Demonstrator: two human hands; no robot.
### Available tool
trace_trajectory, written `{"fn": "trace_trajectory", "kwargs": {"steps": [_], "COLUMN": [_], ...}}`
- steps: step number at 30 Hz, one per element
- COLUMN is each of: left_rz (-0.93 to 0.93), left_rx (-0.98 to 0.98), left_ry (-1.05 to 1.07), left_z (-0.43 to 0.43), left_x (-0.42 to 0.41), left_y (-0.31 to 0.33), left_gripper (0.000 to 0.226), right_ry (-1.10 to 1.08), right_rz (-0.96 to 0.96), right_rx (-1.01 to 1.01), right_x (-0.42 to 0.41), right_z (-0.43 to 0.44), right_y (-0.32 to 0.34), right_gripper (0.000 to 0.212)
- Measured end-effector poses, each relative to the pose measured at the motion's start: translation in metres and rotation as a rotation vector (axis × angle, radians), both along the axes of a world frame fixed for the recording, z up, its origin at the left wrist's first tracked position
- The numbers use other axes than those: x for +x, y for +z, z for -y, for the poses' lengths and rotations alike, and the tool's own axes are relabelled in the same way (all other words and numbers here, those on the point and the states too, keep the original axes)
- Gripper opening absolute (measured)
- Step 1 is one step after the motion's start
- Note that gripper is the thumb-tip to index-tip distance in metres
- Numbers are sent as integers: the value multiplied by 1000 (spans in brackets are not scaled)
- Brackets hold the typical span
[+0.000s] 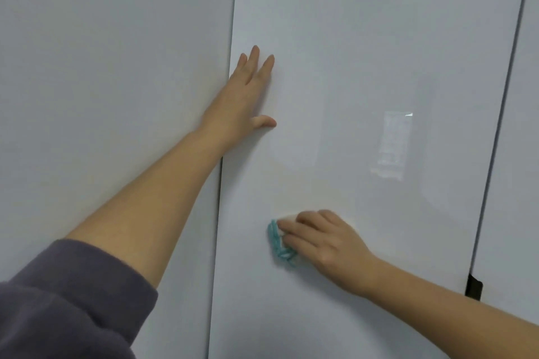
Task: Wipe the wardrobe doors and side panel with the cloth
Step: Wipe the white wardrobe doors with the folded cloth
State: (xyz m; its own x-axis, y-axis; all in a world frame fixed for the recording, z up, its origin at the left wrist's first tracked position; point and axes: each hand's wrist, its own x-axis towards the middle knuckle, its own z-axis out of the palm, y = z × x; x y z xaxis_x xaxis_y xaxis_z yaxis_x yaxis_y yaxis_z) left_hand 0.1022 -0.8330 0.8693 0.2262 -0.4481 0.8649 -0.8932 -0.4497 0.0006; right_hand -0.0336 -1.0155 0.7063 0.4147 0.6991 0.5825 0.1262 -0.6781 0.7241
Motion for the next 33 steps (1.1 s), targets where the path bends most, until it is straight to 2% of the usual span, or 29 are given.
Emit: {"fn": "trace_trajectory", "kwargs": {"steps": [5,7,9,11,13,16,19,21,23,28,31,33], "left_rz": [59,32,-13,-61,-84,-97,-107,-105,-106,-106,-108,-105], "left_rx": [-45,-49,-48,-23,27,60,47,43,43,36,33,36], "left_ry": [4,15,28,51,79,89,81,85,92,89,86,89], "left_z": [9,13,17,18,19,22,21,21,21,21,21,21], "left_x": [-8,-12,-18,-22,-25,-27,-29,-29,-29,-29,-29,-29], "left_y": [-47,-60,-70,-78,-84,-87,-86,-85,-85,-86,-86,-87], "left_gripper": [97,96,96,95,95,94,93,92,92,92,92,92], "right_ry": [-5,11,32,32,6,-11,-32,-41,-15,1,-37,-26], "right_rz": [241,285,237,106,26,96,259,285,248,-39,-86,10], "right_rx": [176,231,204,113,36,95,202,265,264,106,51,101], "right_x": [-11,-14,-20,-31,-42,-49,-55,-62,-65,-85,-92,-94], "right_z": [17,21,24,29,37,51,62,66,70,79,84,87], "right_y": [68,66,38,5,-6,27,72,80,58,-37,-26,2], "right_gripper": [29,31,31,27,26,21,24,24,21,15,15,18]}}
